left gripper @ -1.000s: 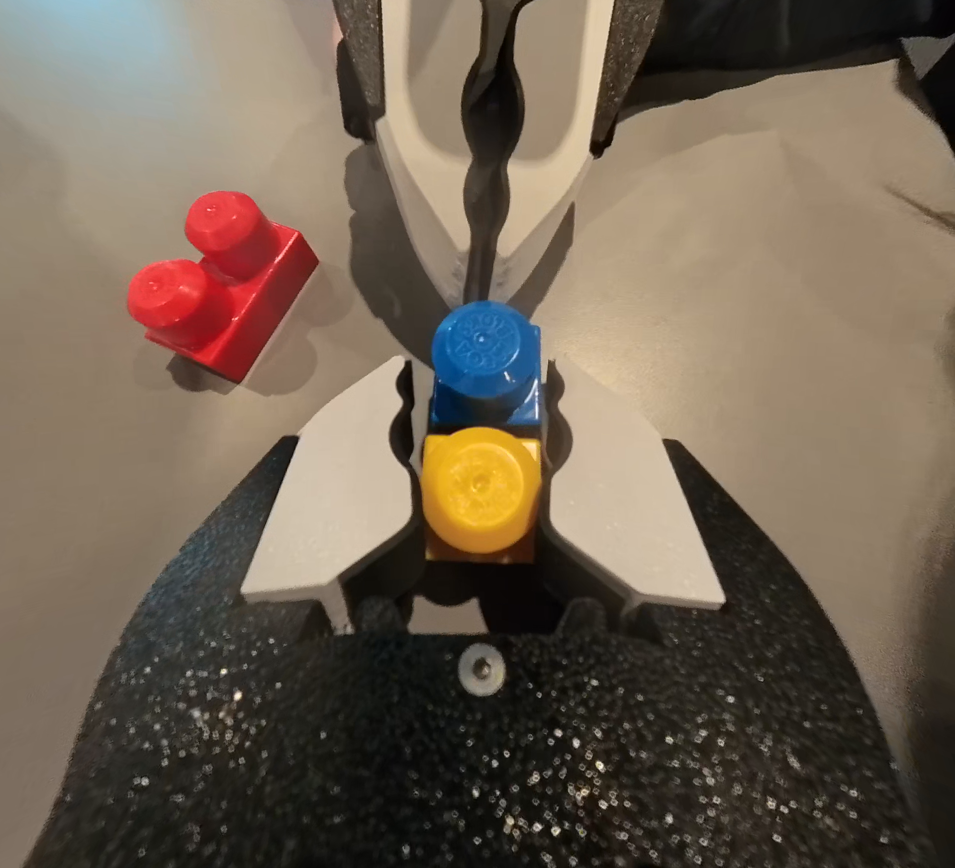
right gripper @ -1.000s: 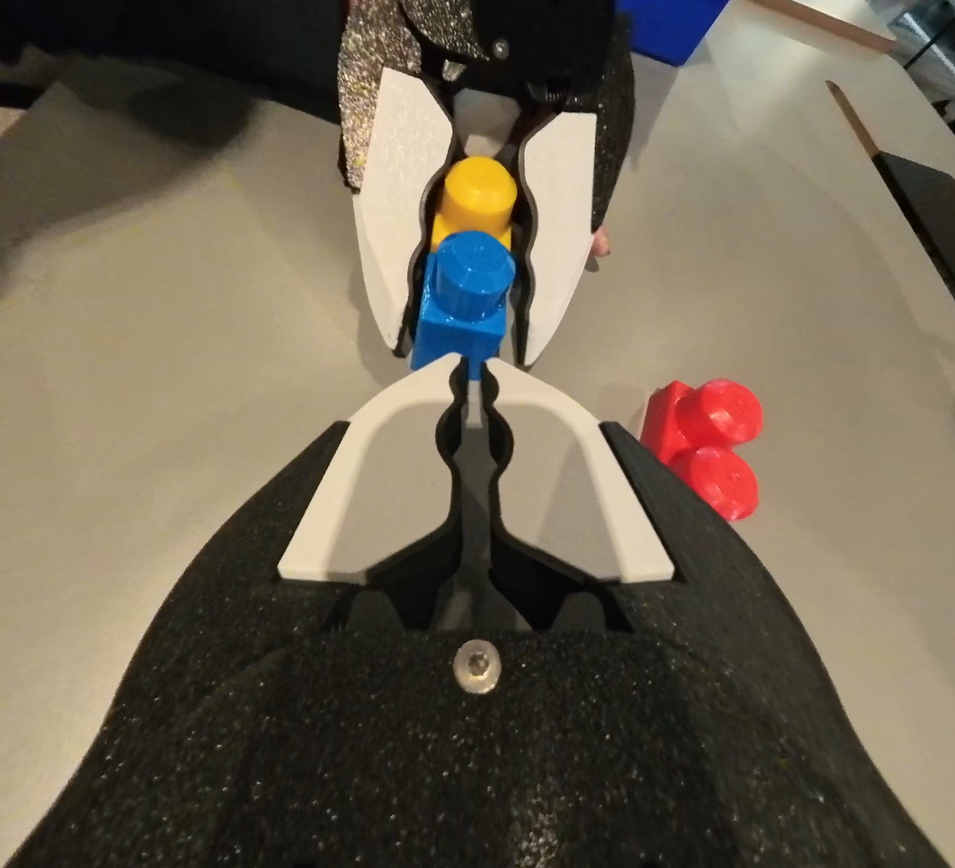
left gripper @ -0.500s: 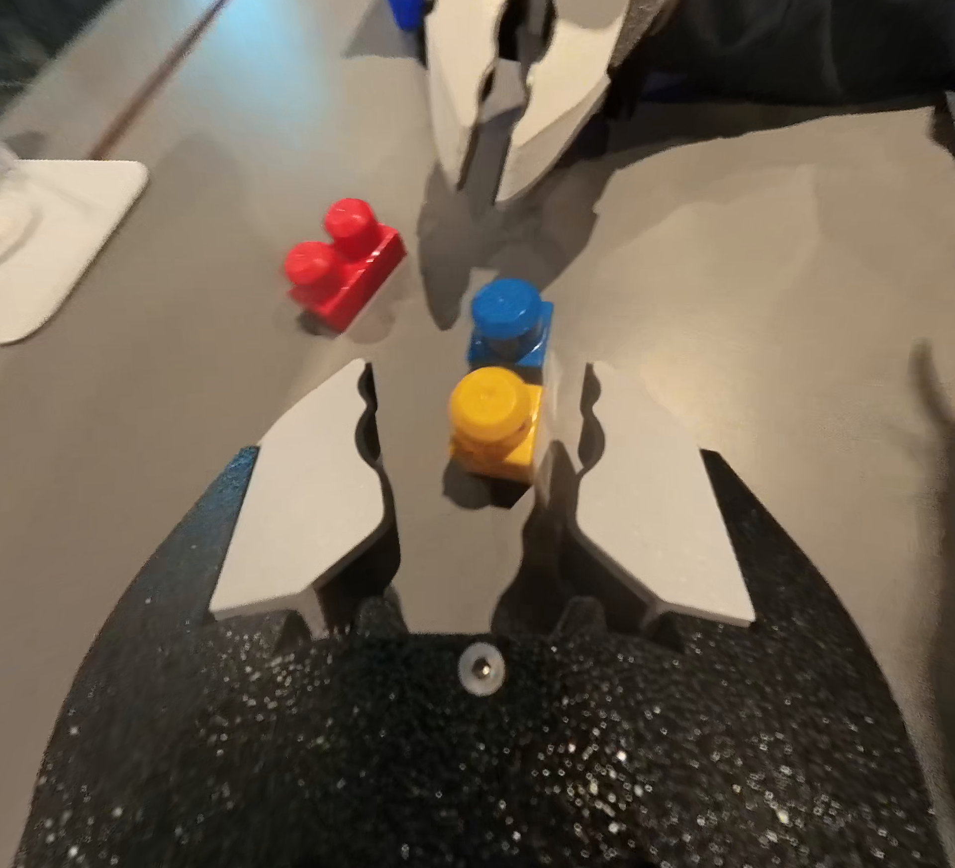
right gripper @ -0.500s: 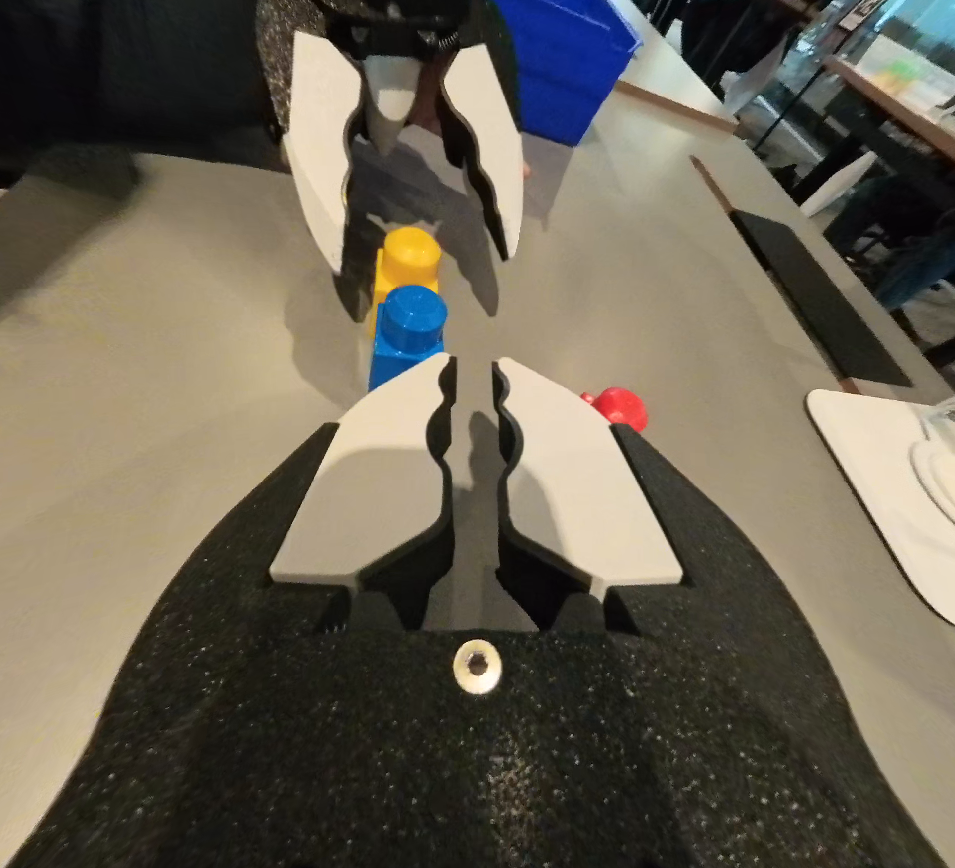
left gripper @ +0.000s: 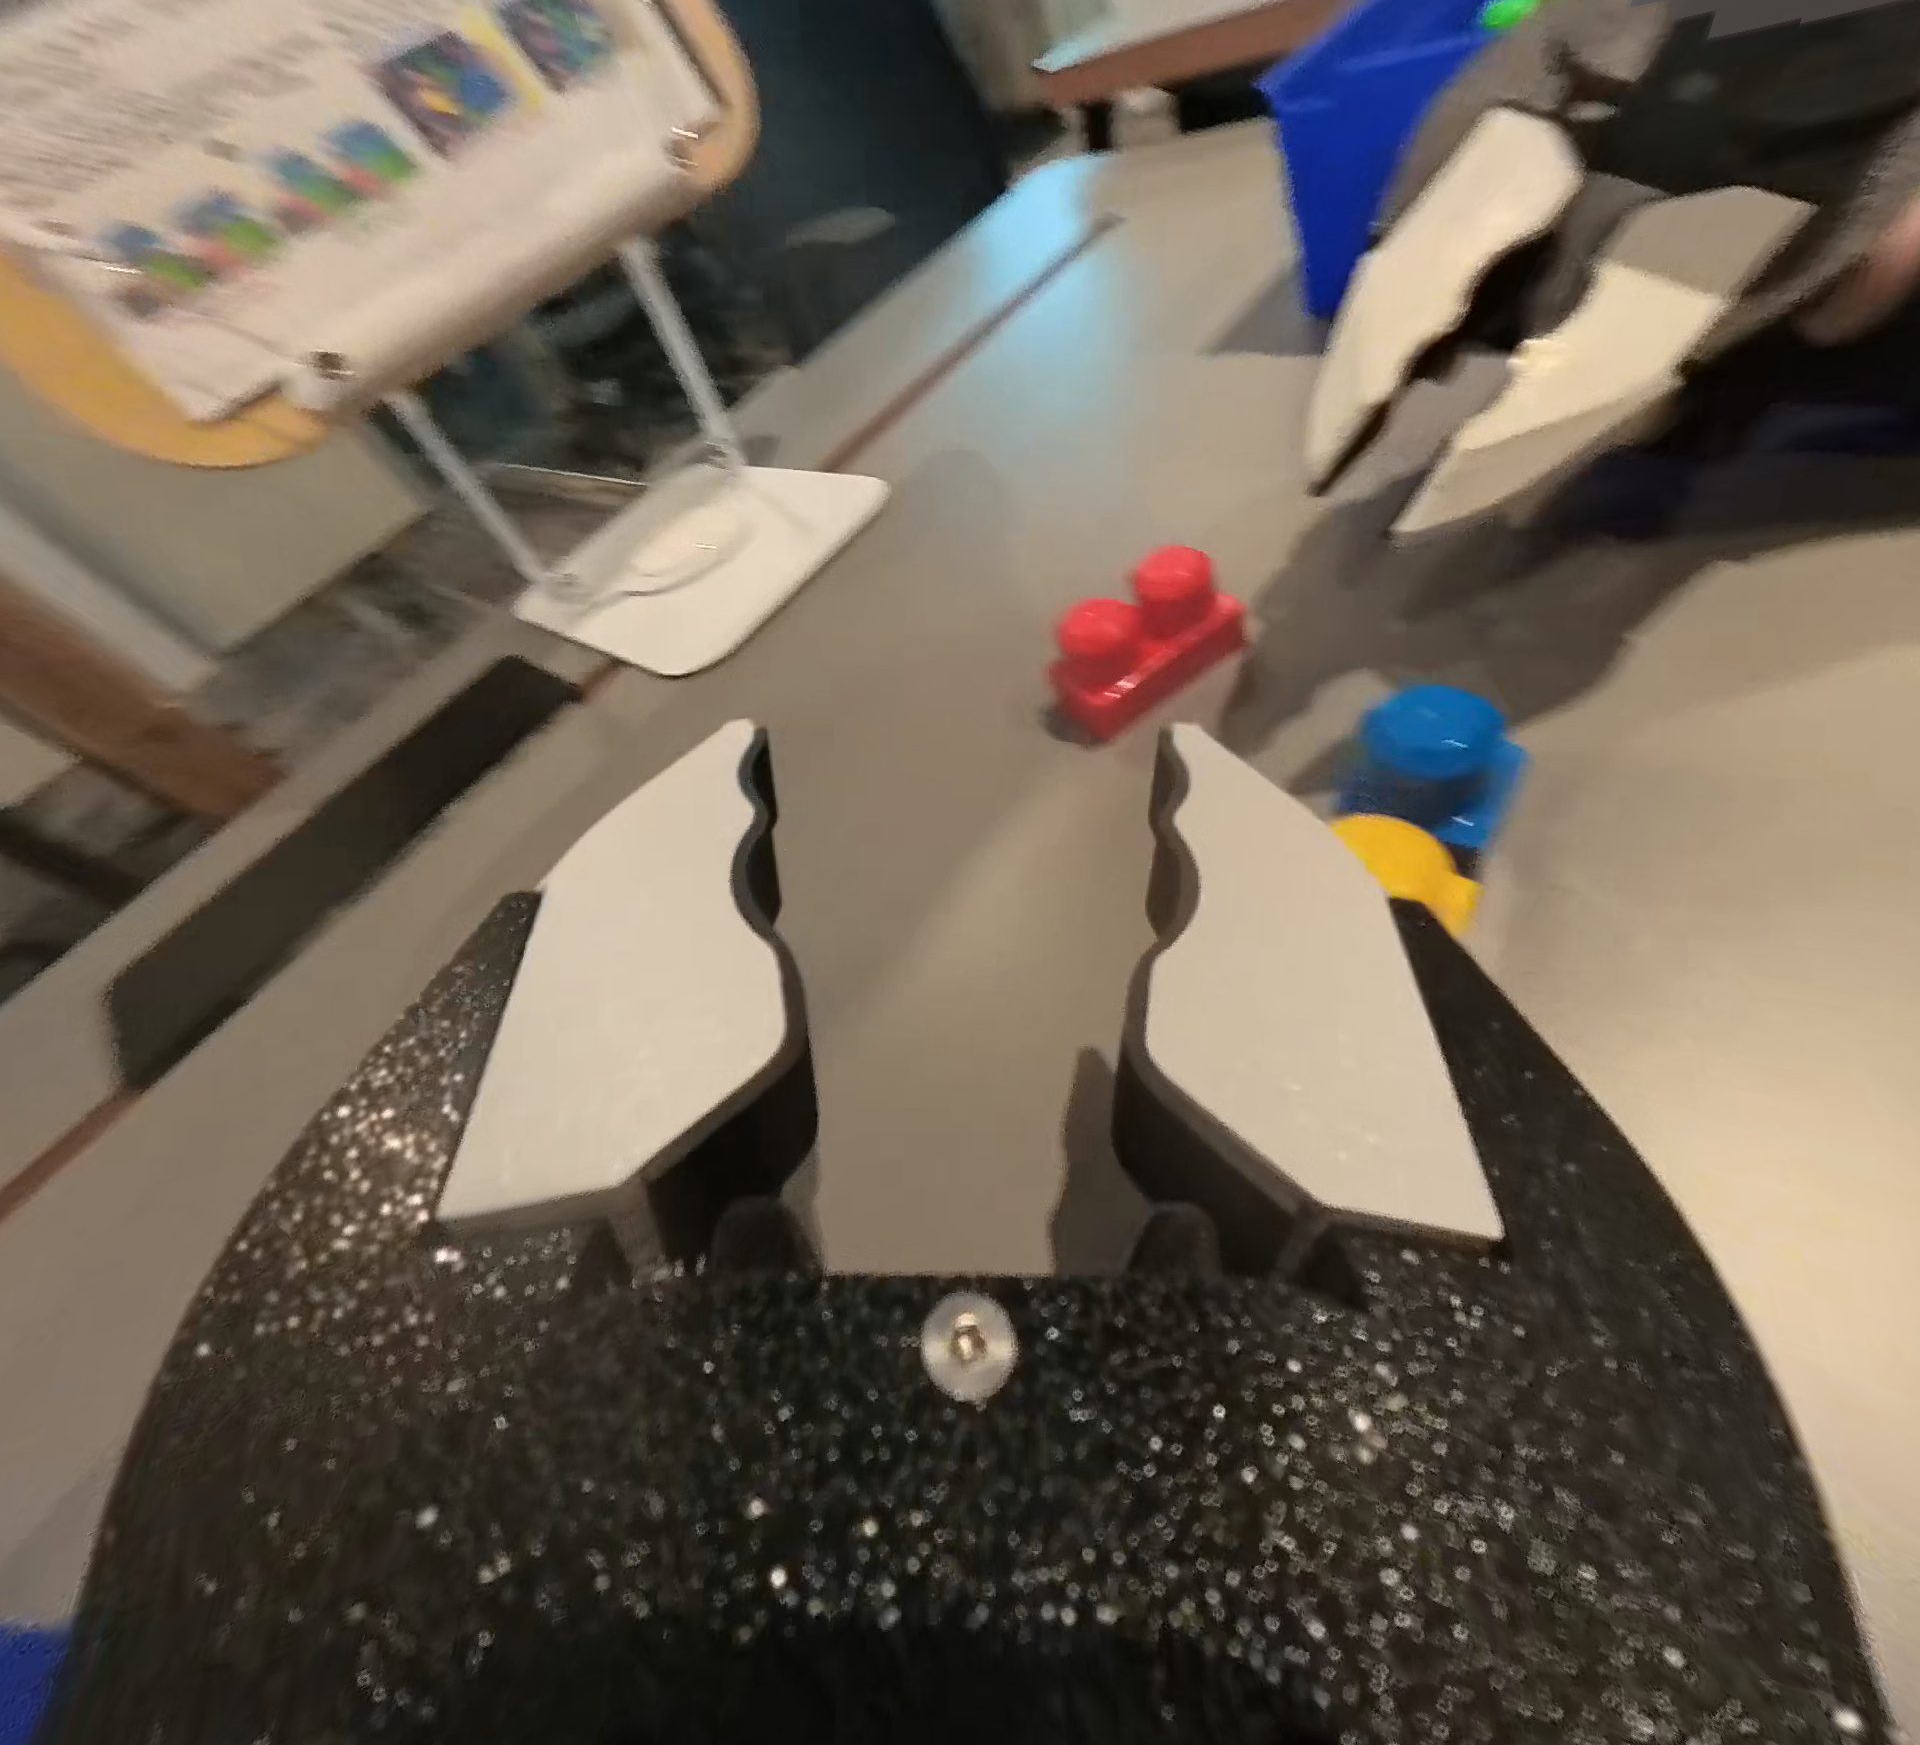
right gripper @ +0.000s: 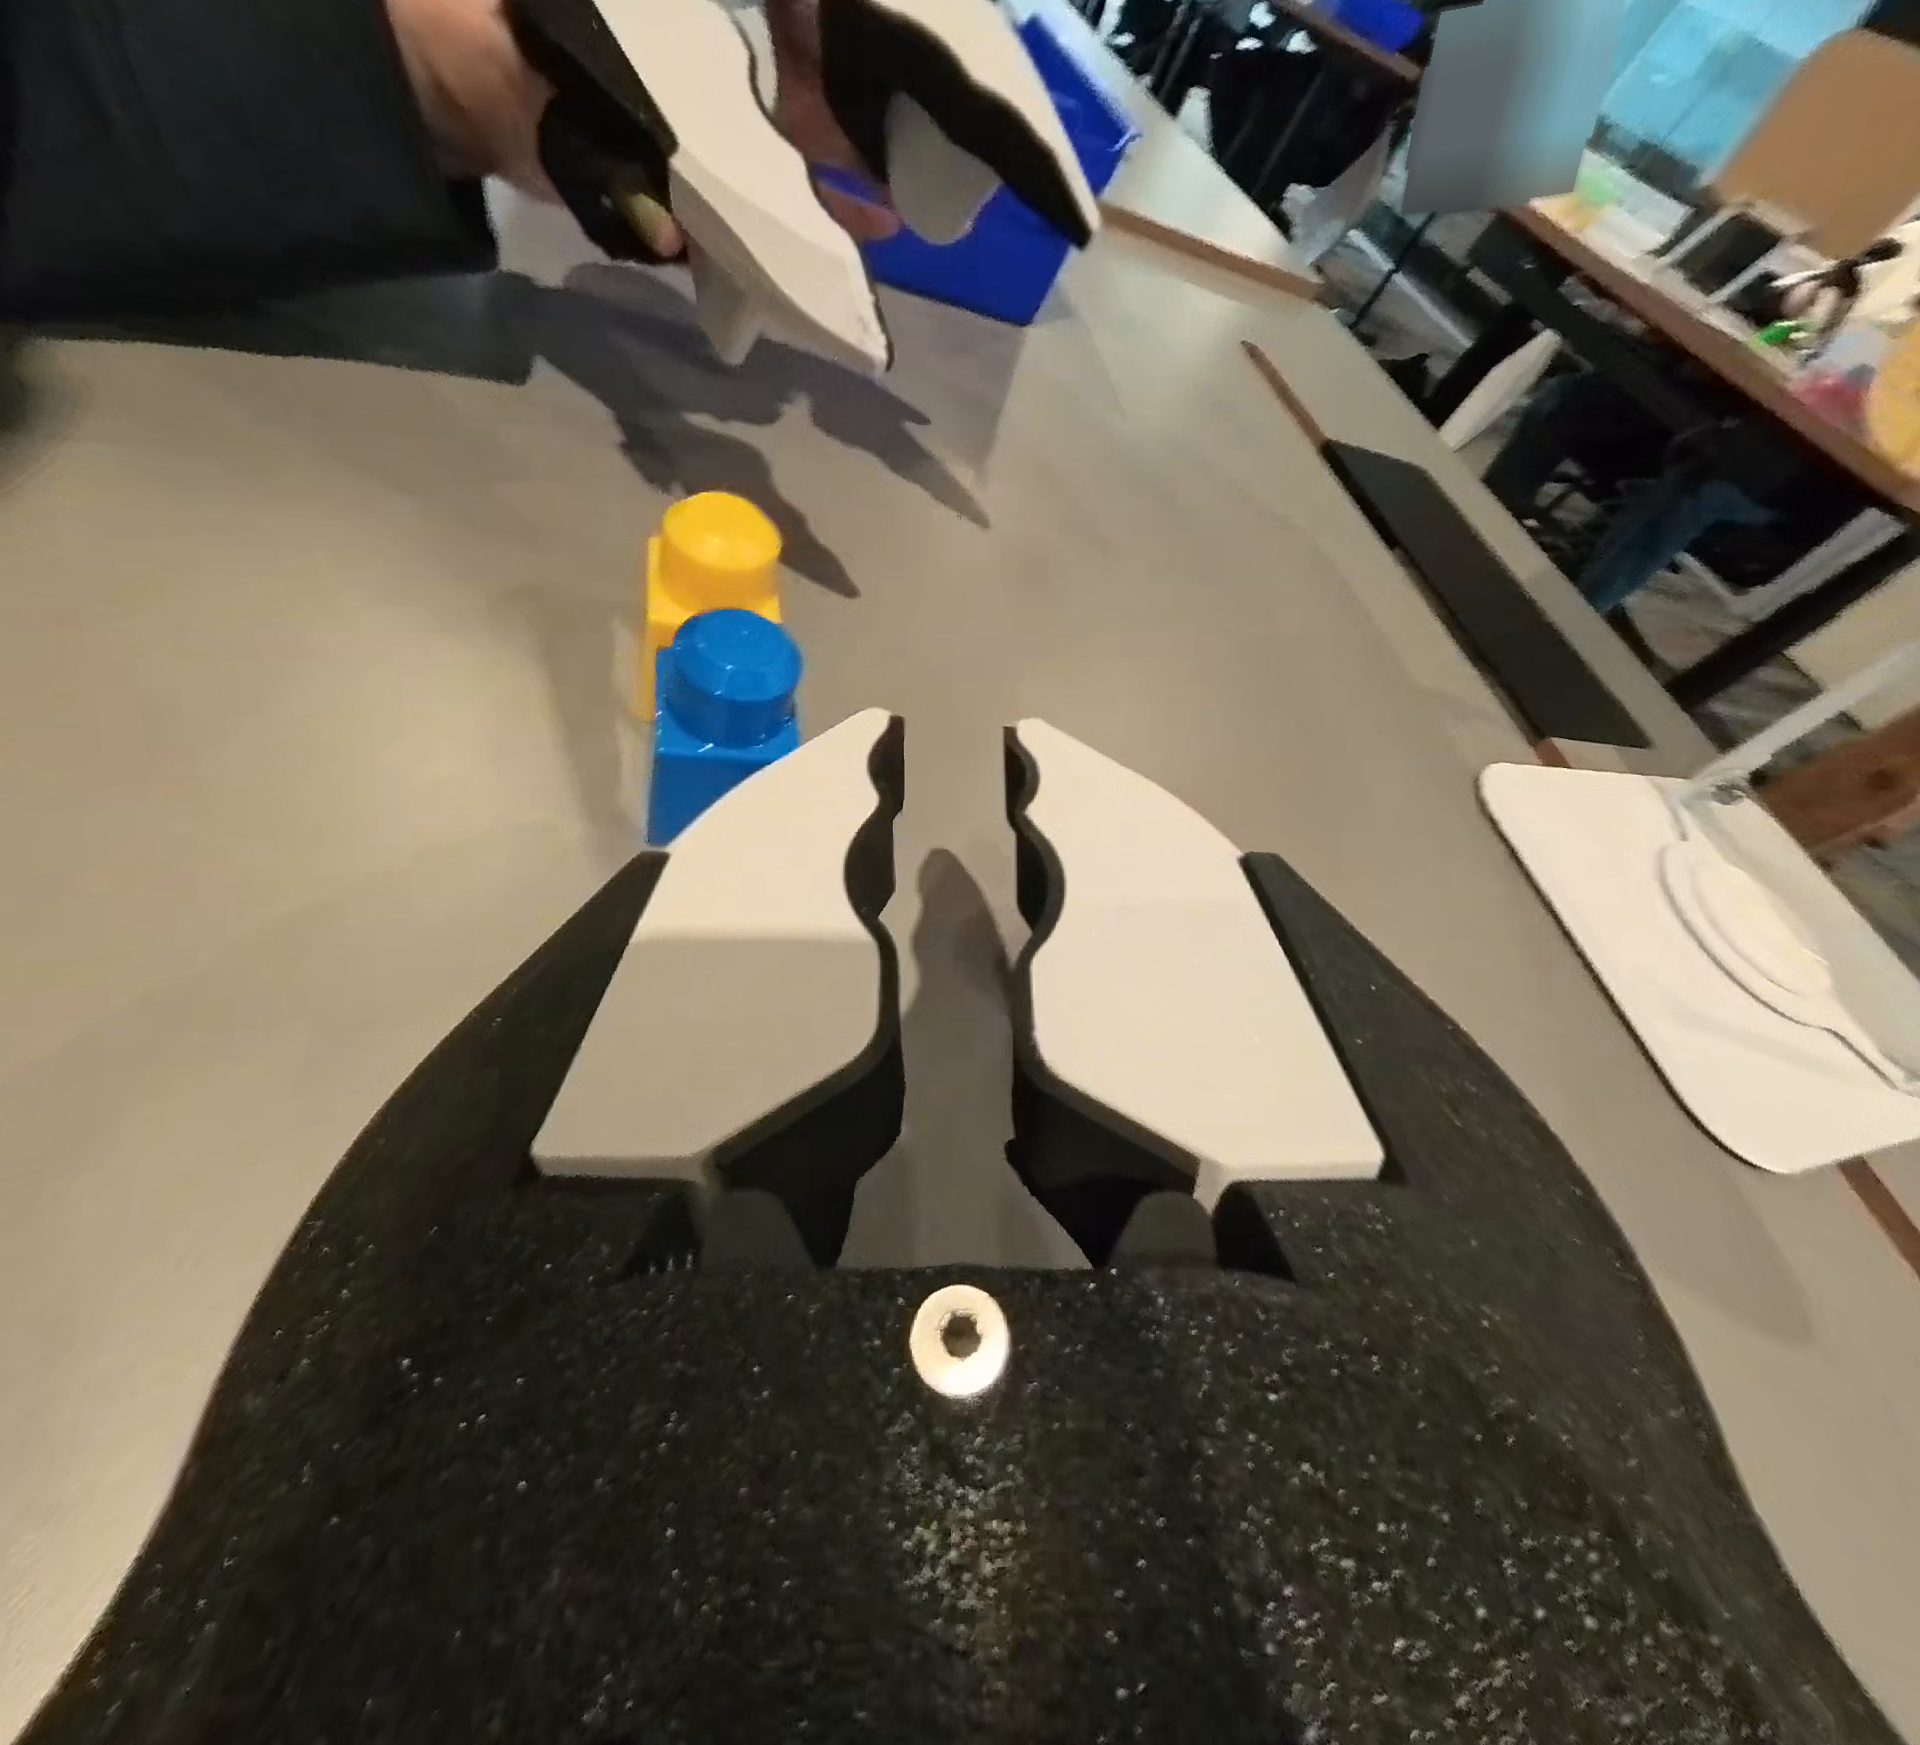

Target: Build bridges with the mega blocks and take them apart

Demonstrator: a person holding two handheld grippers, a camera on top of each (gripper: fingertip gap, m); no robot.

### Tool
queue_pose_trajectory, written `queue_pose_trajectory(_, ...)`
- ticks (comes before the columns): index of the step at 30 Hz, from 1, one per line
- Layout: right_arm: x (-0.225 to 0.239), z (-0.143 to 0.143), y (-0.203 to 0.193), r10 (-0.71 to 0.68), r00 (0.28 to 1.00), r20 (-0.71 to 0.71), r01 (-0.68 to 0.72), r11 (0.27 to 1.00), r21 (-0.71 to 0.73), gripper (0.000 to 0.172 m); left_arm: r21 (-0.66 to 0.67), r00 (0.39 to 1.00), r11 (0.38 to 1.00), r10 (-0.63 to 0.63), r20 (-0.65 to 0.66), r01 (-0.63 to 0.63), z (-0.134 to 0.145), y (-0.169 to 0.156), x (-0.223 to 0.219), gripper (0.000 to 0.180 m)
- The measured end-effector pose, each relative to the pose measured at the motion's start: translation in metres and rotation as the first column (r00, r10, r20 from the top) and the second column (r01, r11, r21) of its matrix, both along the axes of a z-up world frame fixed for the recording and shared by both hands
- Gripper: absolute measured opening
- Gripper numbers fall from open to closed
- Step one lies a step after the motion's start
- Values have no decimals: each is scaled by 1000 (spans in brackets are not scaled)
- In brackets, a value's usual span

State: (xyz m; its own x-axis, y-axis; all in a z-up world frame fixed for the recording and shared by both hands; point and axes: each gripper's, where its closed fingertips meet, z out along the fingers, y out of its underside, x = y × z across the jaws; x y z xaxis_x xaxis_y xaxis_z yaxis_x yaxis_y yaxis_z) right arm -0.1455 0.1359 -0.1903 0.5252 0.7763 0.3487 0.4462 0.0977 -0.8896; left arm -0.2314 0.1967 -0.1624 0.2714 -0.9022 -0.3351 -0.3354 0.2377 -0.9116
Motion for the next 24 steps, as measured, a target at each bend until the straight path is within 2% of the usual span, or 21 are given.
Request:
queue_pose_trajectory(4, 5, 7, 5, -54, 998, -10, 55, 997, 47, 19, 39, 992, 992, 115, 60, -117, 8, 18, -7, 66)
queue_pose_trajectory(8, 9, 13, 10, -105, 993, -51, 110, 990, 90, 21, 18, 971, 980, 196, 135, -200, 13, 30, -14, 60)
queue_pose_trajectory(16, 13, 12, 16, -149, 987, -66, 155, 982, 107, 25, -27, 975, 988, 154, 163, -151, 13, 27, -12, 58)
queue_pose_trajectory(24, 26, 21, 22, -236, 967, -94, 249, 955, 164, 29, -39, 952, 974, 226, 204, -223, 15, 39, -22, 56)
